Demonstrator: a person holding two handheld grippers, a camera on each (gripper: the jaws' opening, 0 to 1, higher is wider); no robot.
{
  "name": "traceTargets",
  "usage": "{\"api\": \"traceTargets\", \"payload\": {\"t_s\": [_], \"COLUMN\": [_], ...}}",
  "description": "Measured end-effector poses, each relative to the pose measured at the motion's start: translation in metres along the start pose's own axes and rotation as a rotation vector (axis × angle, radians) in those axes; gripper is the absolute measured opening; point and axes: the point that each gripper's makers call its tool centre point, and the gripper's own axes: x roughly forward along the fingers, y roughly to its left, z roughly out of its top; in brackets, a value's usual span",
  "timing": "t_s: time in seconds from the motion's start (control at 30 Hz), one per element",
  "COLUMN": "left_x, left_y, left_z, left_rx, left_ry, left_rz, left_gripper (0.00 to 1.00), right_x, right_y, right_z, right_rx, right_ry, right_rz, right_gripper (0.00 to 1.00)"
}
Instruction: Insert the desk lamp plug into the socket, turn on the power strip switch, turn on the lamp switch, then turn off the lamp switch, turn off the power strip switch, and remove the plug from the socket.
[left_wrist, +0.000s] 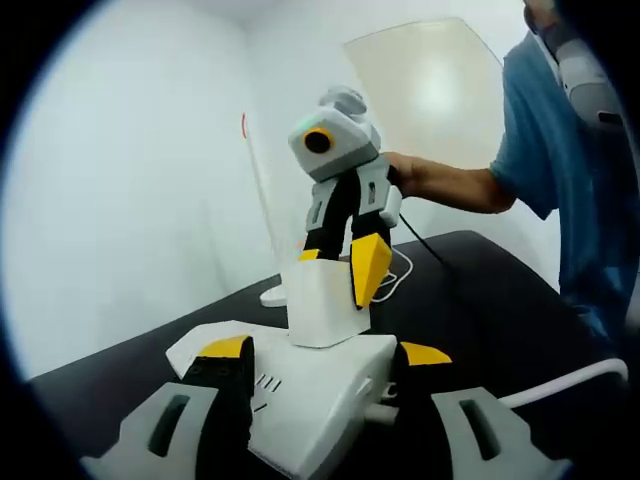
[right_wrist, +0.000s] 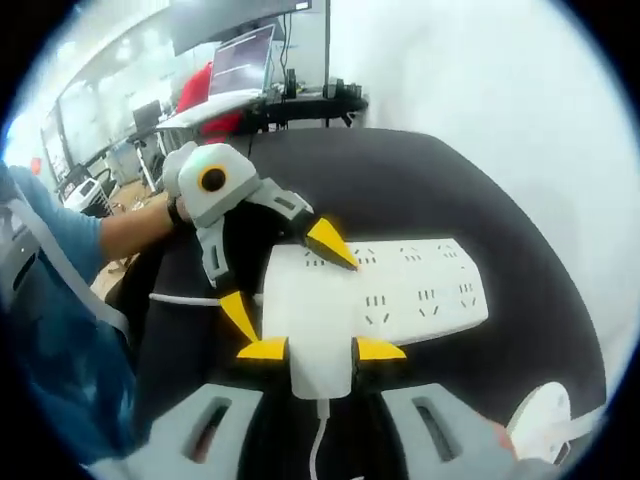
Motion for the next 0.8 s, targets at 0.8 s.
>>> {"api": "traceTargets", "payload": {"t_s": [0.8], "left_x": [0.0], "left_y": [0.002], "left_z": [-0.002], "left_rx": [-0.006], "left_ry": [0.004], "left_rz": [0.0], "left_gripper": [0.54], "right_x": [0.002], "right_y": [0.001], "right_z": [0.014], "right_rx": [-0.09], "right_ry": [0.318], "right_rz": [-0.004], "right_gripper": [0.23]}}
